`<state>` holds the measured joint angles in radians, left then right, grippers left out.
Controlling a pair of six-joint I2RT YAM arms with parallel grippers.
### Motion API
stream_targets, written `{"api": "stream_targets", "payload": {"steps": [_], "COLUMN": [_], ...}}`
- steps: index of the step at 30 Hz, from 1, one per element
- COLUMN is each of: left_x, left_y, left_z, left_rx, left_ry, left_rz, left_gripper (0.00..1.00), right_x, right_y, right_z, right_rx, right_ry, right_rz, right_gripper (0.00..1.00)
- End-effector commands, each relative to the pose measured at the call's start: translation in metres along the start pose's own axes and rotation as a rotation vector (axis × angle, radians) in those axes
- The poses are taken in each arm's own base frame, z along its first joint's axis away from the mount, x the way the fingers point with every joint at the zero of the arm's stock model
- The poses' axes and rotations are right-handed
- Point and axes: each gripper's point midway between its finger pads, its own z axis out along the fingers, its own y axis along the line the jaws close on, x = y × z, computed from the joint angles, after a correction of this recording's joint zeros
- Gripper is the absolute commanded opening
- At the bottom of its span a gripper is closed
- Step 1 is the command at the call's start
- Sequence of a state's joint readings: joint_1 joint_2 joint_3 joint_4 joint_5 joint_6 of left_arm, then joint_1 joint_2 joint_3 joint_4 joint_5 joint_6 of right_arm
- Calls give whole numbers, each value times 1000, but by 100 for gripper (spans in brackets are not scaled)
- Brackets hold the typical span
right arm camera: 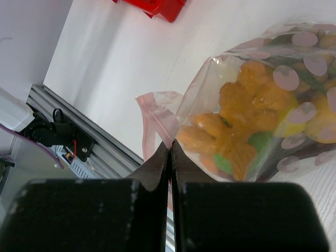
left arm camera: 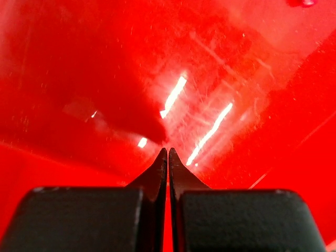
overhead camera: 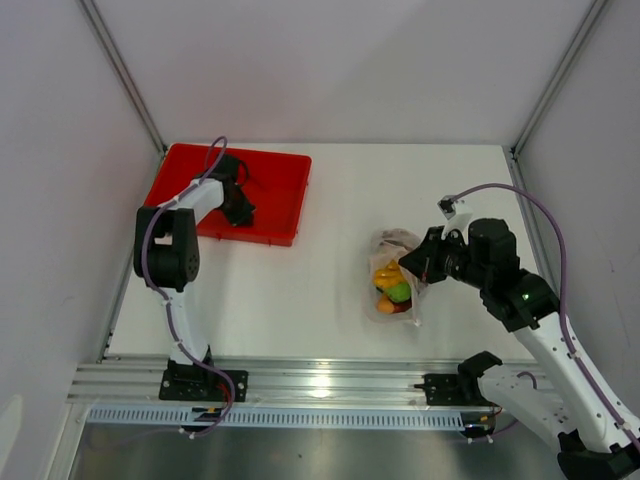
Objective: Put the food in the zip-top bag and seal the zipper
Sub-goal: Pick up the fake vegetable from the bin.
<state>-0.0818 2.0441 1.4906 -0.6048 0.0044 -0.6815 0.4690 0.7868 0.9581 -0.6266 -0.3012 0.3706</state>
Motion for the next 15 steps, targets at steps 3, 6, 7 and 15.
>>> {"api": "stream_targets", "payload": {"steps": [3,6,7,15], "left_x": [-2,11,12,37], "left_y": [1,9,8,32], "left_z": [-26,-27,-30,-37], "left_rx": [49,55,71,66], "left_ry": [-55,-48,-58,-79], "left_rz": [24,15,14,24], "left_gripper": [1,1,1,0], "right_x": [-23,-23,-23,-23], "right_y": [18,18,18,14], "right_z": [-17,-17,-16,-9], "right_rx": [-48,-44,-45,-34], "right_ry": [-86,-86,-87,-76], "right_rz": [-8,-5,-3,-17], "right_gripper": [0,0,0,0]}}
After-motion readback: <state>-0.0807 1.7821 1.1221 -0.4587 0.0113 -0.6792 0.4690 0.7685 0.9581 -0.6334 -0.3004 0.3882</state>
